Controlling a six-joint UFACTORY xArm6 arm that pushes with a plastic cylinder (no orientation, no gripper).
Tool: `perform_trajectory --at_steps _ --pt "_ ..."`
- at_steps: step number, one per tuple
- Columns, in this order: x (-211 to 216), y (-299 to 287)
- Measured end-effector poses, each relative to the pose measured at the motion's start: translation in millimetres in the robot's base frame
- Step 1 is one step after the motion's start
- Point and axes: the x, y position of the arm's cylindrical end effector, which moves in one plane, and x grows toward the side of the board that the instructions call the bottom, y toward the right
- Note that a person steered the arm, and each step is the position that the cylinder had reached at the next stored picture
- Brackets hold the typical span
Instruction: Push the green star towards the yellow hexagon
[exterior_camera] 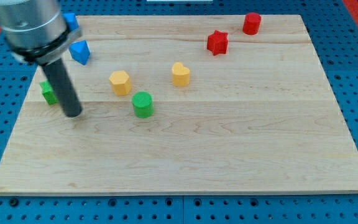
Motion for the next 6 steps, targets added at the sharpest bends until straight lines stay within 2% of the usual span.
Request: perform_trajectory --at_steps 1,4,6 --pt "1 -50" --pt "-45 -52" --pt "-63 -30"
